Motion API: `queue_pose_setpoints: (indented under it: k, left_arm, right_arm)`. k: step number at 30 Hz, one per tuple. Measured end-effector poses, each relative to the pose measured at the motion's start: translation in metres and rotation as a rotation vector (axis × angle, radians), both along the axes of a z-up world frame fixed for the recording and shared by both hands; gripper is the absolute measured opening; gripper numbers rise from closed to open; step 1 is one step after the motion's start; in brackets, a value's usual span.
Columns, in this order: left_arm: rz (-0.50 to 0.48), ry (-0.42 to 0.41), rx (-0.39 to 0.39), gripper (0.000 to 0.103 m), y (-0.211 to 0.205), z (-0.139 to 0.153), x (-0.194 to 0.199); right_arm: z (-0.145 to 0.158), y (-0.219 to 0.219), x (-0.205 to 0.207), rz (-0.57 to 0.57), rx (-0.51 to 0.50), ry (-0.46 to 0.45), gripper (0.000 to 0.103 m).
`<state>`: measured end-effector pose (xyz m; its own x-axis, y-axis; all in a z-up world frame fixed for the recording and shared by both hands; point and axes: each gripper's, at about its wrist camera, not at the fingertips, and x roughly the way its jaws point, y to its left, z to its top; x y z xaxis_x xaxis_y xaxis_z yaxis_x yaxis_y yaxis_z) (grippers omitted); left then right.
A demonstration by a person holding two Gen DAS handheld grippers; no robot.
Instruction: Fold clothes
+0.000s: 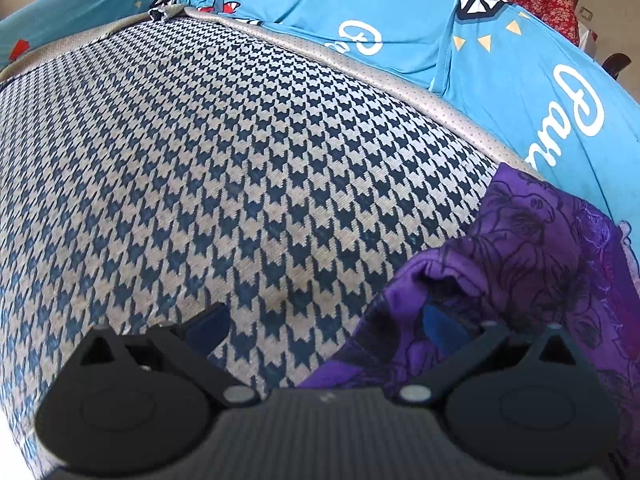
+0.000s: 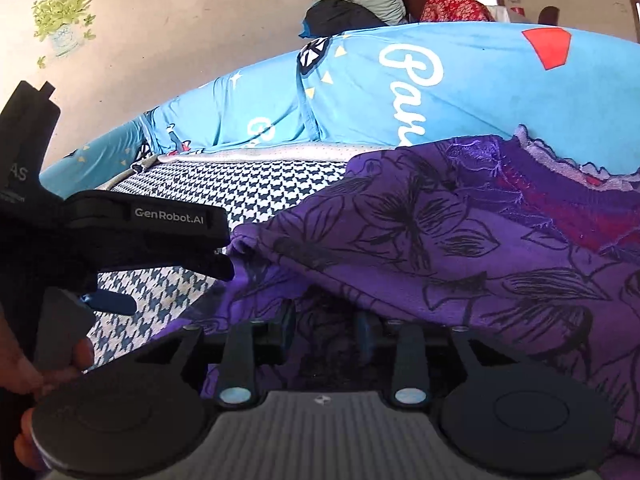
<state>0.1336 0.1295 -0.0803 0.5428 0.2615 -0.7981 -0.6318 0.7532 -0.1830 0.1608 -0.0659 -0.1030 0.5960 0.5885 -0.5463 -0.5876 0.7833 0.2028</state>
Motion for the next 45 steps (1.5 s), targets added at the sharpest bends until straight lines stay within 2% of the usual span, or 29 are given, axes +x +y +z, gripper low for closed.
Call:
queue_pose_setpoints:
  k: [4, 7, 10, 14, 20, 23, 27, 33, 41, 45]
  left_arm:
    - [-0.076, -0.098, 0.115, 0.103, -0.015, 0.019, 0.001]
    - [-0.154, -0.174, 0.137, 0.103, -0.021, 0.022, 0.015]
    - [-0.218, -0.159, 0.151, 0.103, -0.029, 0.016, 0.029]
    - [-0.254, -0.078, 0.120, 0.103, -0.030, -0.005, 0.047]
    - [-0.272, -0.012, 0.155, 0.103, -0.025, -0.029, 0.050]
    - [-0.265, -0.013, 0.162, 0.103, -0.023, -0.031, 0.047]
    - [-0.213, 0.009, 0.172, 0.103, -0.017, -0.029, 0.046]
    - [-0.204, 0.027, 0.184, 0.103, -0.015, -0.024, 0.047]
    - [-0.118, -0.034, 0.133, 0.103, -0.011, 0.007, 0.030]
    - [-0.112, -0.077, 0.105, 0.103, -0.018, 0.024, 0.017]
  right_arm:
    - [0.006, 0.000, -0.004, 0.058, 0.003, 0.018, 0.033]
    - [0.010, 0.001, -0.010, 0.094, -0.008, 0.018, 0.033]
    - [0.015, 0.001, -0.017, 0.111, -0.021, -0.003, 0.033]
    - [0.024, -0.001, -0.023, 0.108, -0.040, -0.049, 0.033]
    - [0.030, -0.011, -0.020, 0.006, -0.093, -0.096, 0.033]
    - [0.030, -0.014, -0.016, -0.051, -0.124, -0.119, 0.033]
    - [0.014, -0.019, 0.000, -0.119, -0.164, 0.006, 0.033]
    - [0.017, -0.025, -0.007, -0.127, -0.147, 0.010, 0.033]
    - [0.034, -0.046, -0.039, -0.142, -0.178, 0.015, 0.033]
    - [0.041, -0.060, -0.066, -0.133, -0.215, -0.007, 0.033]
